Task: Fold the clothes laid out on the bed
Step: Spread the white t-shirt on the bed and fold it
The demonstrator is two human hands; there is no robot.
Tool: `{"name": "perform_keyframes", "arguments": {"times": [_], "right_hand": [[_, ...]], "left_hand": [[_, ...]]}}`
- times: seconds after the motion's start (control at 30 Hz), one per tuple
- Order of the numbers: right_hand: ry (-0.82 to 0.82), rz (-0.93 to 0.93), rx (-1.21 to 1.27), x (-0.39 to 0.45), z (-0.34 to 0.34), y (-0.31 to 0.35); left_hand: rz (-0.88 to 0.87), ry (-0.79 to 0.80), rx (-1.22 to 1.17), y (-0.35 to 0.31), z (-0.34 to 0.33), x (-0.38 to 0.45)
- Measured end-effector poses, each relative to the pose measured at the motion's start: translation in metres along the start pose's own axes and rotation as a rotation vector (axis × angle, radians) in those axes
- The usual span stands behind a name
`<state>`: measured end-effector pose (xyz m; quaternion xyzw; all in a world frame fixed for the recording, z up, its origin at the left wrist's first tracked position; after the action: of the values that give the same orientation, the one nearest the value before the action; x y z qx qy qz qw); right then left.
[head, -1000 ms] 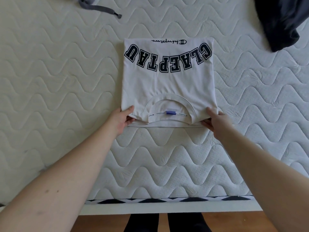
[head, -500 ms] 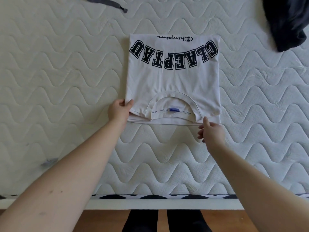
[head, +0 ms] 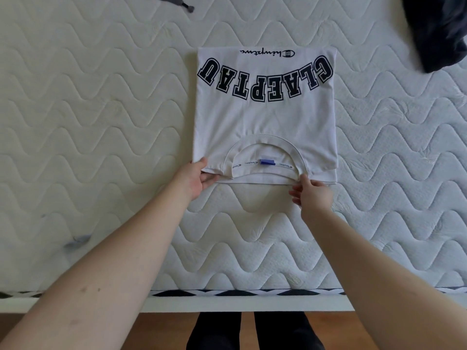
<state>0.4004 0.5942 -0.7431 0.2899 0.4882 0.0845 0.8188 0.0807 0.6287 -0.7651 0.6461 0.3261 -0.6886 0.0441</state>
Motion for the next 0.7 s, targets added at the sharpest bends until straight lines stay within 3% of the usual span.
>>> {"name": "perform_keyframes", "arguments": {"times": [0.17,0.27,0.43,0.7], "right_hand": [[0.007,0.055,-0.123,-0.003,0.007,0.003],[0.056,0.093,-0.166,-0.012,-0.004,0.004],[0.303,0.092,-0.168,-0.038,-0.059,-0.004],[0.296,0.071,-0.171,-0.047,-0.077,-0.013]], "left_hand": [[-0.043,-0.12,0.323,-0.004,0.008,0.0],[-0.034,-0.054,0.263,0.0,0.004,-0.005],[0.015,0.112,0.169,0.023,-0.008,-0.018],[-0.081,-0.059,0.168,0.033,-0.015,-0.018]]}}
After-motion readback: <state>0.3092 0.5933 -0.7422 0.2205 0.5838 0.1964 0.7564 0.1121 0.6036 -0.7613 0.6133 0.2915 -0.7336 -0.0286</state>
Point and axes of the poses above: each hand's wrist, its own x-axis towards the middle knuckle, its own z-axis out of the back of the hand, y = z × x, the point moved 8 cm from there along x, towards the middle knuckle, and after that the axes turned 1 degree about -y, right-handed, at the moved point
